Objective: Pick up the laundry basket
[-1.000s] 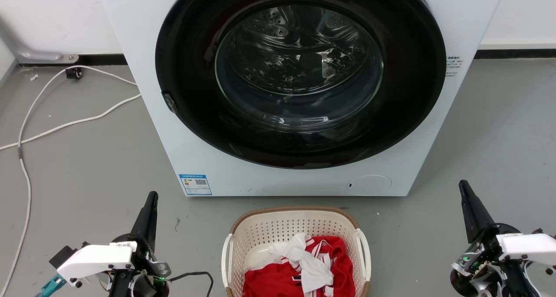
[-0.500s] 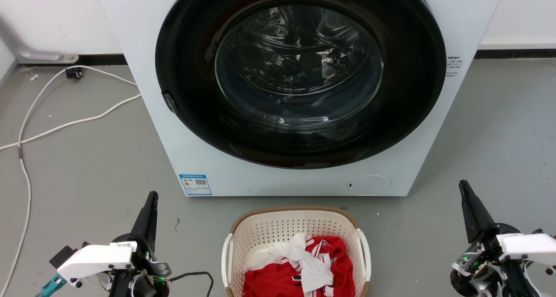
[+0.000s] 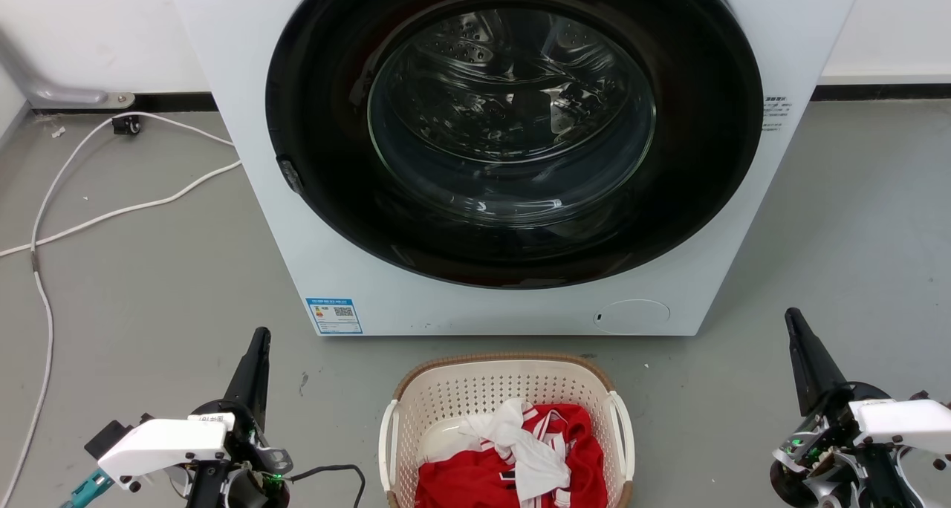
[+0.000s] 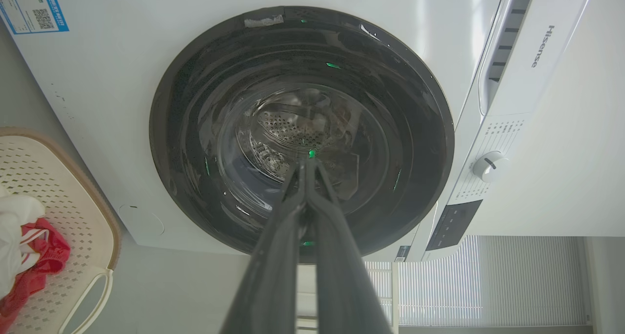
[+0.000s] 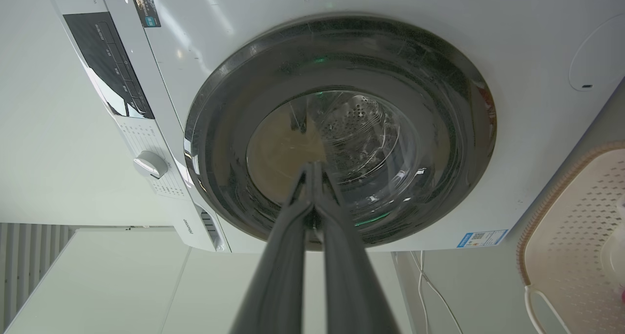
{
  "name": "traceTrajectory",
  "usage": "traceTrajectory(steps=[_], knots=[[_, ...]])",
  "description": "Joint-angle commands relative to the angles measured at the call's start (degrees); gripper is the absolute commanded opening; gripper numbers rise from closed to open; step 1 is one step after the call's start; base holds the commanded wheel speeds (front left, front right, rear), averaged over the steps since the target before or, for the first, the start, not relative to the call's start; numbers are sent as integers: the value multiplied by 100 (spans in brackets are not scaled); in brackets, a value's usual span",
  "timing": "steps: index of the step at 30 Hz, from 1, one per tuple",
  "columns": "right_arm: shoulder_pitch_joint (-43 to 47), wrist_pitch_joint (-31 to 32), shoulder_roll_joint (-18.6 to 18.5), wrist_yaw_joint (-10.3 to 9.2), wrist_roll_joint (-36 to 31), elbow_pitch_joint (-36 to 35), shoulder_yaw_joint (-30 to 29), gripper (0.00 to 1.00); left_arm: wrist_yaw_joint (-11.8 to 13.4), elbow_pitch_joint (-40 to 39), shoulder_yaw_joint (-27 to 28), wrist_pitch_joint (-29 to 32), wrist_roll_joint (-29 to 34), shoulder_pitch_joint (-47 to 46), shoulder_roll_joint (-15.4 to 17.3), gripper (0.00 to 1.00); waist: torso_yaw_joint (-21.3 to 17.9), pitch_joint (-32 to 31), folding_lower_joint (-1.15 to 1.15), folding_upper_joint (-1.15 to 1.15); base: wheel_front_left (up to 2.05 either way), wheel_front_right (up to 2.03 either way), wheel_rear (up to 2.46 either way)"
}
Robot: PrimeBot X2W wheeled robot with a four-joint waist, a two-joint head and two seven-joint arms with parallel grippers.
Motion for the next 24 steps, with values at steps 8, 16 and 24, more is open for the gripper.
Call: traceTrajectory(steps=[8, 16, 24], knots=[[27, -5, 3, 0, -1, 35, 4, 100, 1, 38, -6, -7, 1, 23, -8, 100, 0, 0, 0, 0, 0, 0, 0], [239, -150, 27, -1, -85, 117, 116, 100, 7, 137, -96, -149, 36, 233, -36, 100, -1, 1, 0, 0, 0, 0, 0], [283, -346, 26, 0, -281, 55, 169, 100, 5, -4, -150, -344, 185, 293, -33, 100, -1, 2, 0, 0, 0, 0, 0]])
